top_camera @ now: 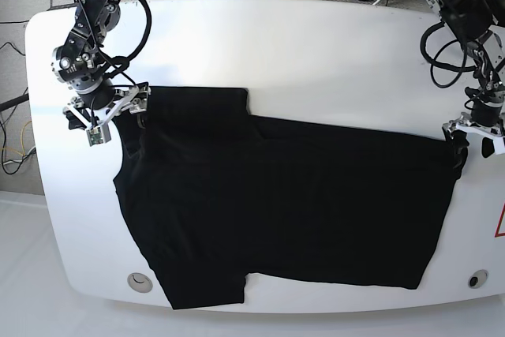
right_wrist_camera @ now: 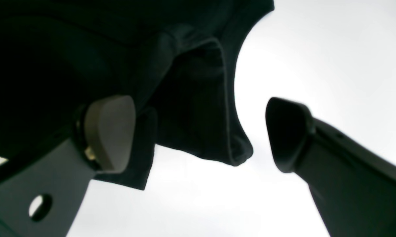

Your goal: Fold the T-shirt properly

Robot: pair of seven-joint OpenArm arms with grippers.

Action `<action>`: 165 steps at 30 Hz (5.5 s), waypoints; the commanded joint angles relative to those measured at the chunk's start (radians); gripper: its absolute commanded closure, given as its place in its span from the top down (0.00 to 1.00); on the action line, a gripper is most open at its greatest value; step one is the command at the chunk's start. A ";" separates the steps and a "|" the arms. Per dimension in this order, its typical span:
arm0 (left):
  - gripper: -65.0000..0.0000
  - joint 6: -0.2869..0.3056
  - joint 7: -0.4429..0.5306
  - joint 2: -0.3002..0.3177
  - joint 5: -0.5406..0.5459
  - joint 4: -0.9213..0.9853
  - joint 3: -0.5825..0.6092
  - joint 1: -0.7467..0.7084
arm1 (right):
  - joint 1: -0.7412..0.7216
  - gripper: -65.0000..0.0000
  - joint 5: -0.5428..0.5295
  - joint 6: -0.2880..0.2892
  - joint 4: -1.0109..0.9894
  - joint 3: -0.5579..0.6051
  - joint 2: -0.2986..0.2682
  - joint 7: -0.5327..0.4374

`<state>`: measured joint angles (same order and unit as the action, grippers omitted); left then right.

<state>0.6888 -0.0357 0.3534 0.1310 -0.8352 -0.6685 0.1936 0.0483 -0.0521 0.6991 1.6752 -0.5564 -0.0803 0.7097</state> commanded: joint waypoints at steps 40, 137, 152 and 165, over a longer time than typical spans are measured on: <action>0.93 -0.080 0.038 0.031 0.022 0.100 0.065 0.094 | 0.005 0.90 -0.018 -0.001 0.023 -0.029 0.000 -0.025; 0.00 -0.082 0.141 0.029 0.019 0.127 0.108 0.065 | -0.098 0.15 -0.010 -0.001 -0.307 0.005 -0.049 -0.069; 0.00 -0.082 0.141 0.029 0.020 0.127 0.122 0.031 | -0.072 0.16 -0.015 -0.001 -0.303 0.005 -0.049 -0.071; 0.01 -0.080 0.141 0.034 0.019 0.127 0.151 0.036 | -0.072 0.16 -0.015 -0.001 -0.303 0.009 -0.049 -0.071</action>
<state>0.6022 0.0799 0.3622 0.1352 -0.6907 -0.5320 0.2081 -0.0212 -0.0830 0.6994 1.3624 -0.5484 -0.1196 0.6060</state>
